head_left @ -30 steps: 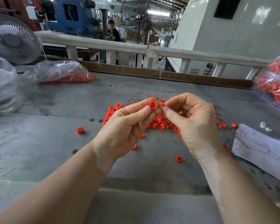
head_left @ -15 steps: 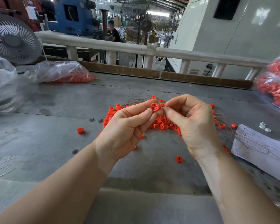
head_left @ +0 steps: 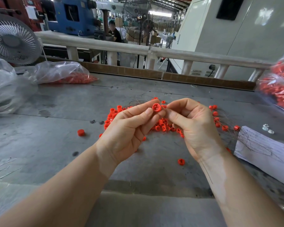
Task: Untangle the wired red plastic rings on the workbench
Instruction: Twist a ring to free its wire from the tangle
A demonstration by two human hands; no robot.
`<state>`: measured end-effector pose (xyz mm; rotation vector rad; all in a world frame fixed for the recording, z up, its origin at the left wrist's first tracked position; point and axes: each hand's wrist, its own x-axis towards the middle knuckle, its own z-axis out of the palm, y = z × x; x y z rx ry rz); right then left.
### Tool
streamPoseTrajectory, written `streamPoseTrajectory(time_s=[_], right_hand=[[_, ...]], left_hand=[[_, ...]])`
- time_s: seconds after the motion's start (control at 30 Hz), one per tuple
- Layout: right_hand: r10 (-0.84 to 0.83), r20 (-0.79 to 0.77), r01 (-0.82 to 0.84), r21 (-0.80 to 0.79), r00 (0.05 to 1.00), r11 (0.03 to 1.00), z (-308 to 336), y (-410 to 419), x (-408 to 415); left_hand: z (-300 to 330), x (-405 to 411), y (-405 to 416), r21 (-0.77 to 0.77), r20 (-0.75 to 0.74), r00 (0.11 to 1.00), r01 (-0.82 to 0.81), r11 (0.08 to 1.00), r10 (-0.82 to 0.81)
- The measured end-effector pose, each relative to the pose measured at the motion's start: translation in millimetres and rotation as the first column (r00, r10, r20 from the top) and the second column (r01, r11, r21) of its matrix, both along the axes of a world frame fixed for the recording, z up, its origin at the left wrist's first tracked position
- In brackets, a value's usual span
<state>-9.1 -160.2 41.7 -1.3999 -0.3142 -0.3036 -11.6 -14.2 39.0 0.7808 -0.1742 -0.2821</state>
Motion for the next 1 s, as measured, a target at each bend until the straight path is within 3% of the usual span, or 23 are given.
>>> streamPoseTrajectory(time_s=[0.37, 0.83, 1.0], right_hand=[[0.026, 0.024, -0.025, -0.031, 0.999, 0.999, 3.5, -3.2, -1.6], [-0.078, 0.144, 0.106, -0.199, 0.987, 0.974, 0.9, -5.0, 1.8], [-0.077, 0.147, 0.104, -0.187, 0.986, 0.977, 0.2, -5.5, 1.9]], left_hand=[[0.4, 0.4, 0.5, 0.048, 0.02, 1.0, -0.018, 0.999, 0.017], [-2.2, 2.2, 1.3, 0.114, 0.026, 0.999, -0.022, 0.993, 0.019], [-2.2, 1.2, 1.6, 0.101, 0.038, 0.999, -0.014, 0.995, 0.01]])
